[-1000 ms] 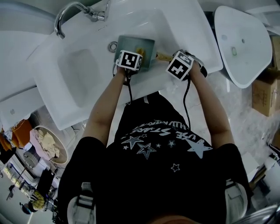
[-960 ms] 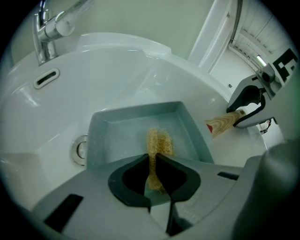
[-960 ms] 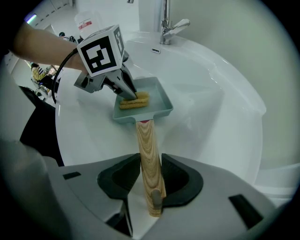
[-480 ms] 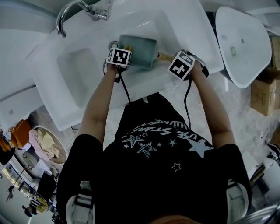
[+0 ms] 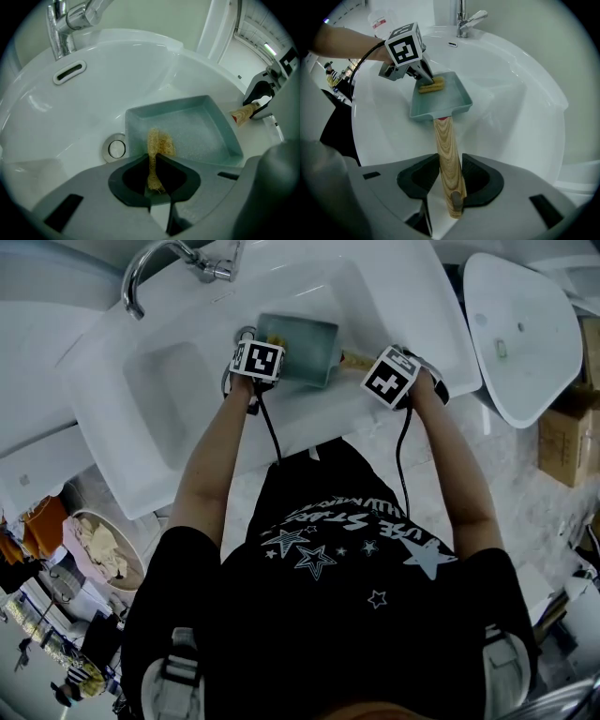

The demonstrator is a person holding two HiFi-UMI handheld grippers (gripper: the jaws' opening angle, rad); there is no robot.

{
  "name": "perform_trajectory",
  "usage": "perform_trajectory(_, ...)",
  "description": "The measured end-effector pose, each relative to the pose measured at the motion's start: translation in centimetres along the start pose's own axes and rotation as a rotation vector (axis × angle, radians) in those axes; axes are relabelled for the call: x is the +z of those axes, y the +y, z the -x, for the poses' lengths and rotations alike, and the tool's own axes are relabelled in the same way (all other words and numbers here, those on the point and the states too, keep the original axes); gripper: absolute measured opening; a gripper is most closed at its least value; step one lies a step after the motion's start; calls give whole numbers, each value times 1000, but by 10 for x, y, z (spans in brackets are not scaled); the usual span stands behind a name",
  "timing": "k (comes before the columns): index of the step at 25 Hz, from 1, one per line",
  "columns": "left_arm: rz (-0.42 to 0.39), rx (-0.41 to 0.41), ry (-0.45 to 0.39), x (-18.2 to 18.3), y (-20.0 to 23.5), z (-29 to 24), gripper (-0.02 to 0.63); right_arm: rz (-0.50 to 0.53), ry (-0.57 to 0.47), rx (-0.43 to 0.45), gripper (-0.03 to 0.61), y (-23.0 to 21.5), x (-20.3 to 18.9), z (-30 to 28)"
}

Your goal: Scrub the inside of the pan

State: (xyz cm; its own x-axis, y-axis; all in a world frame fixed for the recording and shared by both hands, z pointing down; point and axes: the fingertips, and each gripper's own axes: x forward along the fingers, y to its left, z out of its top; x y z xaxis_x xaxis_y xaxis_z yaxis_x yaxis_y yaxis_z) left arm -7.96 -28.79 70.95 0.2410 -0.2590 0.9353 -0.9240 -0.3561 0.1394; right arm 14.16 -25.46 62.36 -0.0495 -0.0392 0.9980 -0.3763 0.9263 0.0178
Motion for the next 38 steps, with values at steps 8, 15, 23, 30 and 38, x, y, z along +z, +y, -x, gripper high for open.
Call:
perform_trajectory(8,-38,-85,-61,26,-37,17,51,-9,-7,-3,147,1,-1,0)
perform_trajectory(15,-12,-209,-97,47,-82,15,49,-3,-17,-10,147,0,-1,1)
perform_trajectory(23,64,-268,-82,52,-100,5,51,10,-23,-11,147,1,-2,1)
perform_trajectory(30,102,-274,-66,52,-102,-3,51,21,-26,-4,144,0,-2,0)
perform_trajectory(38,96,-249,-52,49,-97,-4,49,17,-26,-7,144,0,-2,0)
